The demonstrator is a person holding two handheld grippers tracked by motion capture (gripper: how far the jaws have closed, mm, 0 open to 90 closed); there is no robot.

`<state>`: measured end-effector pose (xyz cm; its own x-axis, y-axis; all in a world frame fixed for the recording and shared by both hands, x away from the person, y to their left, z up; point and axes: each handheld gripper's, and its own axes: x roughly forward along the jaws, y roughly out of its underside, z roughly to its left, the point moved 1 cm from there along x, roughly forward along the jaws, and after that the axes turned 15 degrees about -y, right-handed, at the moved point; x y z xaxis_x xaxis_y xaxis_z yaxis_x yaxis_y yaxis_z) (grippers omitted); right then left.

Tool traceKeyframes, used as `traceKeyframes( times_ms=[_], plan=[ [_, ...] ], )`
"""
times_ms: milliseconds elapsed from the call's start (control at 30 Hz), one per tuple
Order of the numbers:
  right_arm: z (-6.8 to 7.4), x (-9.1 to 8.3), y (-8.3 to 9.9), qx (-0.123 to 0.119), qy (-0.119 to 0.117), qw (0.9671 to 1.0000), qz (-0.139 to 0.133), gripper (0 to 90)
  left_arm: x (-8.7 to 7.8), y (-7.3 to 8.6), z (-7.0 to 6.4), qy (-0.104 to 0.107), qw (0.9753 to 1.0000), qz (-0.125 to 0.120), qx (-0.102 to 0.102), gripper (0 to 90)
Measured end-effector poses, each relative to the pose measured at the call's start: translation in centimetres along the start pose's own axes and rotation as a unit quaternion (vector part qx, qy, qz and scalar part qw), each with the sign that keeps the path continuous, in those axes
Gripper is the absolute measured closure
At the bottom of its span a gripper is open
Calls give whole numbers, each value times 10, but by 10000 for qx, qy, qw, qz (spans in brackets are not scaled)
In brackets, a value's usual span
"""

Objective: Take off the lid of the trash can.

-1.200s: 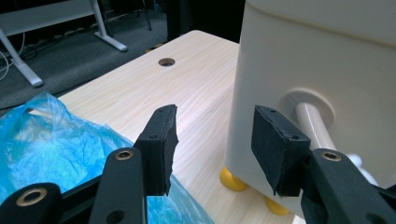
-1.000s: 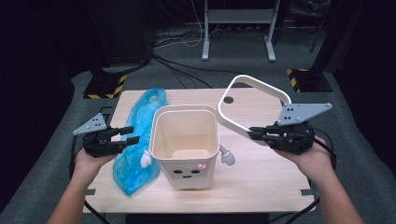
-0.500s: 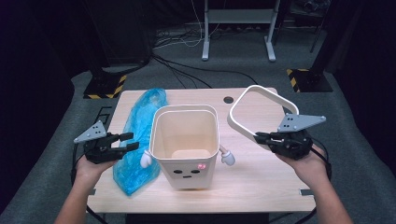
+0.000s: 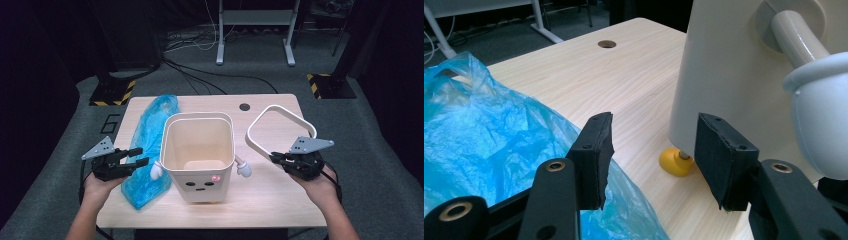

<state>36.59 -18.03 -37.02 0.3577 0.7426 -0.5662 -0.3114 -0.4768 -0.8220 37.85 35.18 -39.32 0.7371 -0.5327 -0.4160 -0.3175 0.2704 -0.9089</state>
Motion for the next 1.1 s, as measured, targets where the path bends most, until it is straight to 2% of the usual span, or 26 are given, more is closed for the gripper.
traceKeyframes(
  times_ms=[367, 567, 833, 1100],
  plan=[
    [-5, 27, 29, 227, 8, 9997, 68, 844, -2, 9, 5, -165, 9998, 88, -13, 482],
    [-8, 34, 38, 295, 82, 9995, -46, 845, -5, 11, 6, -188, 9998, 65, -41, 479],
    [-8, 40, 49, 279, 200, 9994, 21, 844, -6, 10, 4, -190, 9998, 32, -23, 477],
    [-15, 48, 65, 464, 219, 9986, 114, 844, -6, 11, 5, -203, 9998, 29, -31, 476]
  ],
)
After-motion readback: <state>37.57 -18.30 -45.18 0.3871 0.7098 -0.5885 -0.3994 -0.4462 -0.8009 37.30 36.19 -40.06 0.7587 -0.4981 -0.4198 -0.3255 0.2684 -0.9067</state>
